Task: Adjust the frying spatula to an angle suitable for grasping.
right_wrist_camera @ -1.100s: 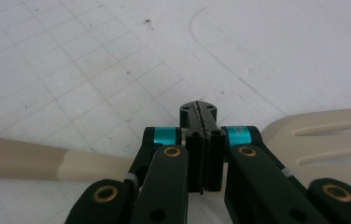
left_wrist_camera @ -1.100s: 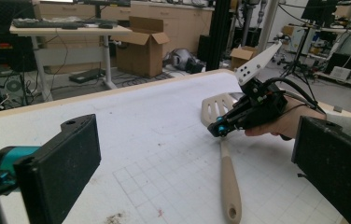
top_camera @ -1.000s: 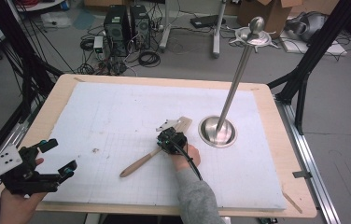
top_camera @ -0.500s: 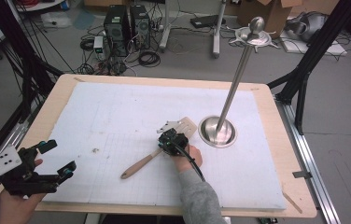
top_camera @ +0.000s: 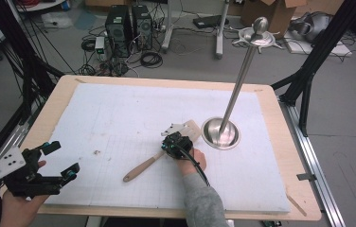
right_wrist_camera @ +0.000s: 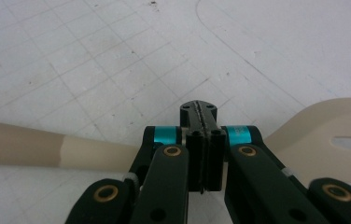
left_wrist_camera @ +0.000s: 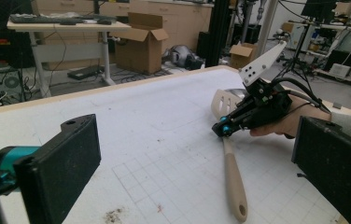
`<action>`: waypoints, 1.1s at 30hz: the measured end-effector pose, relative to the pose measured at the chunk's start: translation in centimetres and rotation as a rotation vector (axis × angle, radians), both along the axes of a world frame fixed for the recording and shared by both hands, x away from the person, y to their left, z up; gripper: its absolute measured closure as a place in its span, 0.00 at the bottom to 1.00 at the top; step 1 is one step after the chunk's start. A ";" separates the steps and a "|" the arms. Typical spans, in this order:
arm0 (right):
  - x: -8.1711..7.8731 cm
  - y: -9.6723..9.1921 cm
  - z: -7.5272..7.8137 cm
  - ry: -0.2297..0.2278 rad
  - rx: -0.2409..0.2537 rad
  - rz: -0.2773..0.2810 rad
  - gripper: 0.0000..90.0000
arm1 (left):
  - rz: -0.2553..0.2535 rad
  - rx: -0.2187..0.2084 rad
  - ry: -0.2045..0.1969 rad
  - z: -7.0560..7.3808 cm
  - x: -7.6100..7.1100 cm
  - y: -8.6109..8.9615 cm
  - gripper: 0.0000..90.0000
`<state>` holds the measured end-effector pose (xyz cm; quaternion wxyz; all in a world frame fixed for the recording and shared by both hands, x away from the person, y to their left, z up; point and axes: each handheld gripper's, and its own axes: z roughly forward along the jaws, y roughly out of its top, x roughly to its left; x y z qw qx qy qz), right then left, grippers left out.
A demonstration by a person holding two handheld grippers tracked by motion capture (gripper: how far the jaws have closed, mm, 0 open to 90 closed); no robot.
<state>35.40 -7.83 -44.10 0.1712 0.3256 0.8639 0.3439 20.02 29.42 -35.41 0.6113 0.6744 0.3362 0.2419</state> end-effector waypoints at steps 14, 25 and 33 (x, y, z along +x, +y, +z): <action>-0.4 -0.2 0.1 -0.006 -0.008 0.000 1.00 | -0.002 -0.009 -0.003 0.1 0.1 0.2 0.02; -1.0 -0.9 0.0 -0.010 0.004 -0.012 1.00 | -0.015 -0.006 -0.003 0.1 0.5 -0.1 0.02; -1.6 -1.5 0.0 -0.004 0.012 -0.022 1.00 | -0.022 -0.017 -0.012 0.4 0.7 -0.2 0.02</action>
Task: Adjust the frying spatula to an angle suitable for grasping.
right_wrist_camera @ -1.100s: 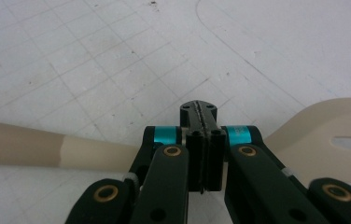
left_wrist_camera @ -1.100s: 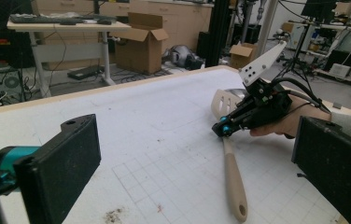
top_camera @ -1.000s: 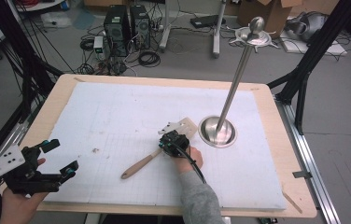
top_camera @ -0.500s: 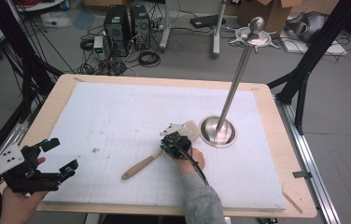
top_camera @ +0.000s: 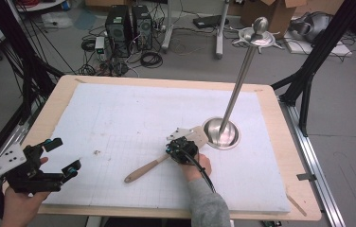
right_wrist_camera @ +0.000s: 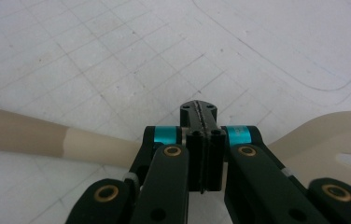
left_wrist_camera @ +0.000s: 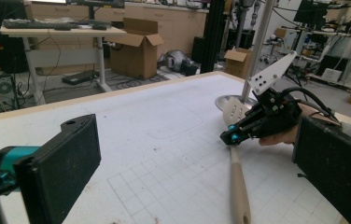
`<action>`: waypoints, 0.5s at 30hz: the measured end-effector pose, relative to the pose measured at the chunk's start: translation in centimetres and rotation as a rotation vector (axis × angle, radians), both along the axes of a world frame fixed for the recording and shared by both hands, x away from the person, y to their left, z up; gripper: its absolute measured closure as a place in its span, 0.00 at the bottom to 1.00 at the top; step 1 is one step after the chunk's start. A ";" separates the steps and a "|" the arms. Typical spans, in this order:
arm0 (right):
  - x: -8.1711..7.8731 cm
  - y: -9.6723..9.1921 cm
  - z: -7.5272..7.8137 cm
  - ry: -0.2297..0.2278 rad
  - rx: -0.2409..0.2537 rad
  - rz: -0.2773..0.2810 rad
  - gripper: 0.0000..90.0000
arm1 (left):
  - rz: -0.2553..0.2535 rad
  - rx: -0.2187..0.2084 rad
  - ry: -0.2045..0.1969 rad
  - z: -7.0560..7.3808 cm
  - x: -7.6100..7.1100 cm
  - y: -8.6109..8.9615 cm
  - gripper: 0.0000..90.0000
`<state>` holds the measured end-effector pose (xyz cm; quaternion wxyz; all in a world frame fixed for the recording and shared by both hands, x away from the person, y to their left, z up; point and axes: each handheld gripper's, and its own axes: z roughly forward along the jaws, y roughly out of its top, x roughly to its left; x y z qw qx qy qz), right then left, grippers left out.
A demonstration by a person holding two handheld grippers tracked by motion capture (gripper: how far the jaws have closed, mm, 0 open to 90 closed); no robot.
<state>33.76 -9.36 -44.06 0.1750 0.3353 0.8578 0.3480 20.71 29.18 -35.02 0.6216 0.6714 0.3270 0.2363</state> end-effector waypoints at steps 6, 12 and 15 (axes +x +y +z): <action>-0.6 -0.8 -0.1 0.004 0.019 -0.002 1.00 | -0.012 0.004 0.001 0.0 0.3 -0.4 0.02; -1.5 -1.4 -0.1 0.002 0.023 -0.009 1.00 | -0.022 0.001 0.001 0.0 0.7 -0.7 0.02; -1.9 -1.8 -0.1 -0.001 0.025 -0.005 1.00 | -0.025 -0.001 0.000 0.0 0.9 -0.7 0.02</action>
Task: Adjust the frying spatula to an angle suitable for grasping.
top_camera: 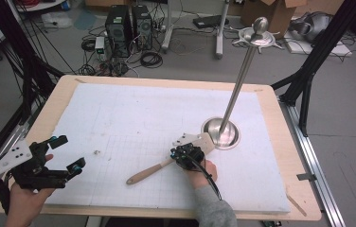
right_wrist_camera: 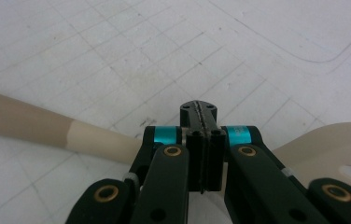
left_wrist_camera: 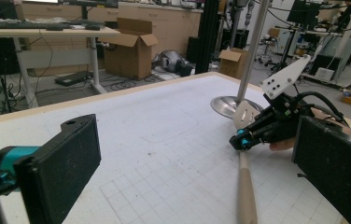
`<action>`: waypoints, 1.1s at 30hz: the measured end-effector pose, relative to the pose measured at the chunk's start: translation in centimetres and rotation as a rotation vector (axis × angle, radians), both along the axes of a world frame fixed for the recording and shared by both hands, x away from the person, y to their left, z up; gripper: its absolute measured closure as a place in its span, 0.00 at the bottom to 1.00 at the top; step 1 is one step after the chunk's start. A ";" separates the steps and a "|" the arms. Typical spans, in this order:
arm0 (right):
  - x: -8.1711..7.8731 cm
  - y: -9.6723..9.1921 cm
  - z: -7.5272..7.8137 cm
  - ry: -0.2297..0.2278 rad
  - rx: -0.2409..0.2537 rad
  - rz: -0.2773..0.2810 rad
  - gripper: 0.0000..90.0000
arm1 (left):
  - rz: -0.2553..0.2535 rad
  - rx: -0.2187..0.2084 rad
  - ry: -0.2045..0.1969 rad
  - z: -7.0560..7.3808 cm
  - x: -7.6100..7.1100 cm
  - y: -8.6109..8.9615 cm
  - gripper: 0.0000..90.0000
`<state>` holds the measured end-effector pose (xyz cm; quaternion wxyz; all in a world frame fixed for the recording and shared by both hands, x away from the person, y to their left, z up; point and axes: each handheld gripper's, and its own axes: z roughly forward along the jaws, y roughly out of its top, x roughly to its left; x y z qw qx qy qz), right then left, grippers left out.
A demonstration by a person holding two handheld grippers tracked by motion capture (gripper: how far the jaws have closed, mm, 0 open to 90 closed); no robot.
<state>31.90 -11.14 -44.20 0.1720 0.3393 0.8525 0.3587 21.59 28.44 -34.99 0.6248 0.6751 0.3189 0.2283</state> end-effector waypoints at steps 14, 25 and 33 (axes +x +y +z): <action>-2.2 -1.7 -0.1 -0.013 0.007 -0.012 1.00 | -0.025 0.000 -0.004 0.1 0.7 -0.8 0.02; -3.0 -1.8 0.4 -0.062 0.055 0.003 1.00 | -0.028 0.003 -0.001 0.1 1.0 -1.2 0.02; -5.2 -0.1 1.3 -0.088 0.102 0.104 1.00 | -0.028 0.006 -0.001 0.1 1.0 -1.2 0.02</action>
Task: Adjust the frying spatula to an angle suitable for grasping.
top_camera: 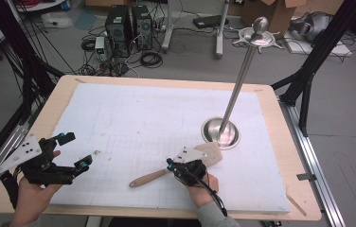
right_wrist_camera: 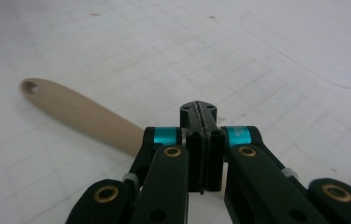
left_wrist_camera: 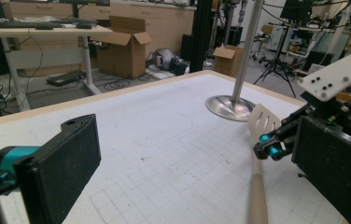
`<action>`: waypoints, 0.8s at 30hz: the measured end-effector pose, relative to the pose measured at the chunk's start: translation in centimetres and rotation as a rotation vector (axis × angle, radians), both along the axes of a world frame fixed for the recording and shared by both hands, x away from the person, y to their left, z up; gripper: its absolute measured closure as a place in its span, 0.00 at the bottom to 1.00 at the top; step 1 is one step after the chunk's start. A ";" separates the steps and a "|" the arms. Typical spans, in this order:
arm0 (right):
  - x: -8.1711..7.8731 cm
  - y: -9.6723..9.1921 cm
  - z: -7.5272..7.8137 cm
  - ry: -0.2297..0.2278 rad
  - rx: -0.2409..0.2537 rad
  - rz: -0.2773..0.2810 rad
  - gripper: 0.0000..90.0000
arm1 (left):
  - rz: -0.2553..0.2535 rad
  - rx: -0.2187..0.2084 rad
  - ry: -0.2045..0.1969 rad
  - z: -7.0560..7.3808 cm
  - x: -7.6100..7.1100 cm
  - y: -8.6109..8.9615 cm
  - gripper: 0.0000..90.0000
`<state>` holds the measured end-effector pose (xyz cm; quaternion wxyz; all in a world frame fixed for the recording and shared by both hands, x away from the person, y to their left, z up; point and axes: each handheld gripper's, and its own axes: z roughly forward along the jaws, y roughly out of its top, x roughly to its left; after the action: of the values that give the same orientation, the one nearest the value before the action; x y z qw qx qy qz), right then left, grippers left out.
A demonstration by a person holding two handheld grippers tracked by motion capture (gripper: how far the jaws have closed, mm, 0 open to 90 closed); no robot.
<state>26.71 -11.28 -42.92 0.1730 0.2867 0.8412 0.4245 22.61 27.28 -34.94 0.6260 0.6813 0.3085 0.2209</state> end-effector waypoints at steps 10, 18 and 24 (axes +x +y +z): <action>-2.1 1.0 -0.7 0.009 0.005 0.089 1.00 | 0.004 0.001 0.004 -0.1 0.1 0.1 0.02; -2.9 1.5 -1.3 0.027 -0.006 0.134 1.00 | 0.008 -0.002 0.004 -0.1 0.0 0.2 0.02; -3.2 2.1 -1.8 0.046 -0.019 0.160 1.00 | 0.008 -0.003 0.006 -0.1 0.1 0.3 0.02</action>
<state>23.54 -9.14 -44.74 0.1221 0.2268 0.8691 0.4222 22.67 27.56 -35.07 0.6251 0.6800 0.3132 0.2208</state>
